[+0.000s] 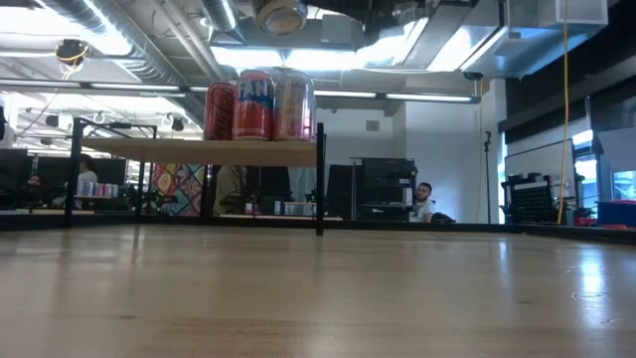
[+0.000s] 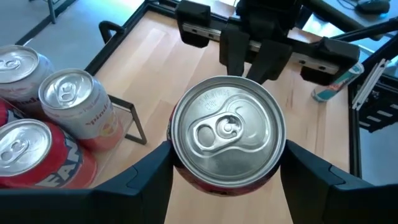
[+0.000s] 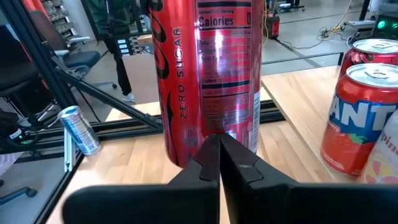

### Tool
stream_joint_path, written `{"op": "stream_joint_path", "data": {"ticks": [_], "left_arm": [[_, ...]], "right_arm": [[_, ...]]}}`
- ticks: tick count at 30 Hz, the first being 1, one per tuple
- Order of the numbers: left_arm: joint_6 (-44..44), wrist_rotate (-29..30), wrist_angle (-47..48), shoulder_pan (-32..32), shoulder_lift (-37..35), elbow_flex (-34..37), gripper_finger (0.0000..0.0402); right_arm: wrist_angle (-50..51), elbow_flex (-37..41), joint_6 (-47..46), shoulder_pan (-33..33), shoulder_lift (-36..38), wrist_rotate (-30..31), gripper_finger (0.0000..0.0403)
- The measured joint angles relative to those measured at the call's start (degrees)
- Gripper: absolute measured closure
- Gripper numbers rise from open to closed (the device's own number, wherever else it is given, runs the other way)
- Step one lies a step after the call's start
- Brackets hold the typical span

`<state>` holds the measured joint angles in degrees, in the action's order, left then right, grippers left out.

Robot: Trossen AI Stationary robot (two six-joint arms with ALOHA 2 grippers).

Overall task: Place canned beverage on shelf
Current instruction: Put the red soda can on the shelf aligned with the other red soda can

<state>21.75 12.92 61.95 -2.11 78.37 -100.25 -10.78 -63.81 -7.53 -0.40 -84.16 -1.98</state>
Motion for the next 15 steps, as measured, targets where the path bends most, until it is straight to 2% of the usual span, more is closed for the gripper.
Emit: {"op": "stream_joint_path", "data": {"ticks": [4,9,15], "left_arm": [[1.23,2.08,3.13,-0.21,-0.71,0.0,0.0182],[3.26,4.43,12.15,-0.22,-3.02,0.0,0.0191],[1.66,8.06,20.01,2.53,-5.11,0.0,0.0191]], "right_arm": [[1.48,0.0,0.76,0.0,1.34,0.97,0.0402],[2.28,0.0,1.87,0.0,2.47,1.97,0.0402],[2.86,0.0,1.88,0.0,2.6,2.0,0.0402]]}}
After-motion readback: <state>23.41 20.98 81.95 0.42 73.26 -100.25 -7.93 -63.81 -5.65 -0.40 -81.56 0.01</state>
